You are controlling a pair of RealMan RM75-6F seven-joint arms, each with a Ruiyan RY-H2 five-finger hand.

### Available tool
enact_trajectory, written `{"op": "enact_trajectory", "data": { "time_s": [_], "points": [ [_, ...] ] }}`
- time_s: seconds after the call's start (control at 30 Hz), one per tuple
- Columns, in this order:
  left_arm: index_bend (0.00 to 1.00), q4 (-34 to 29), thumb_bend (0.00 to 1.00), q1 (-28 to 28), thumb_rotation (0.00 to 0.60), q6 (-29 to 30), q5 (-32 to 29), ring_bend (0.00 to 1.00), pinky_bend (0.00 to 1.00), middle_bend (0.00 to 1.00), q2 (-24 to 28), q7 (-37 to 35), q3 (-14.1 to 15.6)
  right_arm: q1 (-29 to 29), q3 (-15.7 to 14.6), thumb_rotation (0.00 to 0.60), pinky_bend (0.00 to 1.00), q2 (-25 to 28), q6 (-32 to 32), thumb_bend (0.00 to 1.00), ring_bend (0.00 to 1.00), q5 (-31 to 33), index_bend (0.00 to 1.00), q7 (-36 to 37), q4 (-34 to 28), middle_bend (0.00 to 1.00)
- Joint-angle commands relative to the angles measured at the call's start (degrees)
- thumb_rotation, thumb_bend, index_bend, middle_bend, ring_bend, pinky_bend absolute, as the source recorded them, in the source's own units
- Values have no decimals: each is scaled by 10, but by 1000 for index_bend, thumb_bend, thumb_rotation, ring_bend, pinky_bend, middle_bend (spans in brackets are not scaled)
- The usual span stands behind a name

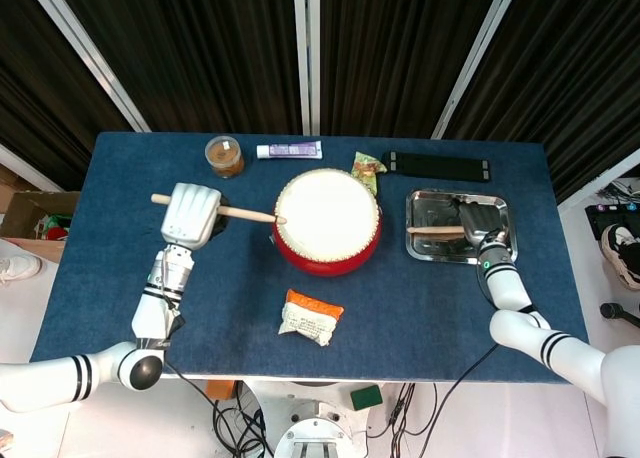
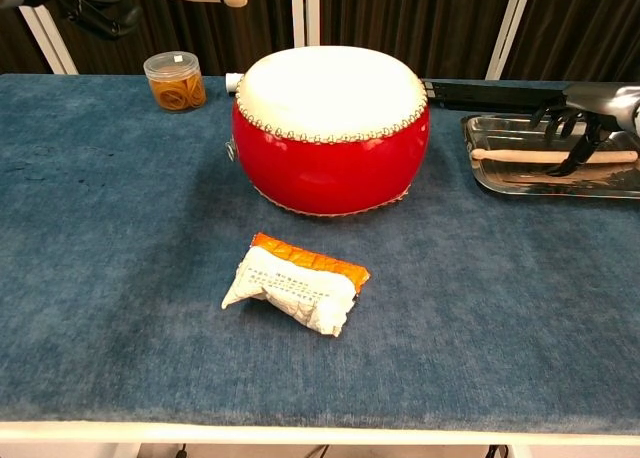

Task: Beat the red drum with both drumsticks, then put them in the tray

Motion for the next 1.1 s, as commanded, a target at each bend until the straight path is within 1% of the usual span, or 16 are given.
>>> {"op": "enact_trajectory", "data": {
  "time_s": [0.03, 0.17, 0.2, 0.3, 0.43, 0.57, 0.73, 0.83, 0.97, 1.1],
  "points": [
    [1000, -2, 471, 0, 600, -2, 2, 984, 1000, 1000, 0, 0, 0, -15, 4, 600, 388, 37, 34, 176, 231, -28, 227, 7, -52, 326],
    [1000, 4, 470, -7, 600, -13, -2, 983, 1000, 1000, -9, 0, -2, -44, 7, 600, 388, 103, 99, 176, 229, -78, 224, 19, -140, 324],
    [1000, 8, 470, -10, 600, -18, -7, 983, 1000, 1000, -14, 1, -4, -53, 9, 600, 388, 127, 117, 176, 229, -92, 223, 23, -170, 324],
    [1000, 24, 470, -20, 600, -28, -20, 982, 1000, 1000, -27, 12, -8, -72, 15, 600, 388, 186, 151, 176, 229, -121, 217, 31, -245, 327],
    [997, 33, 471, -34, 600, -34, -40, 980, 1000, 1000, -44, 29, -19, -83, 27, 600, 388, 251, 172, 176, 237, -145, 216, 37, -338, 347],
    [990, 24, 470, -49, 600, -41, -66, 973, 1000, 1000, -54, 49, -33, -75, 47, 600, 403, 292, 173, 176, 244, -147, 216, 32, -421, 368],
    [984, 21, 470, -74, 600, -48, -105, 968, 1000, 1000, -76, 75, -49, -42, 83, 600, 429, 320, 148, 176, 252, -95, 246, 31, -511, 396],
    [980, 27, 470, -89, 600, -47, -118, 965, 1000, 1000, -92, 90, -56, -8, 96, 600, 432, 319, 144, 176, 255, -51, 272, -5, -542, 409],
    [974, 31, 470, -107, 600, -43, -137, 962, 1000, 1000, -106, 106, -68, 50, 104, 600, 436, 292, 159, 177, 266, 29, 311, -75, -558, 422],
    [973, 37, 470, -125, 600, -42, -164, 959, 1000, 1000, -117, 121, -81, 113, 107, 600, 442, 244, 198, 209, 277, 116, 341, -145, -559, 441]
  ]
}}
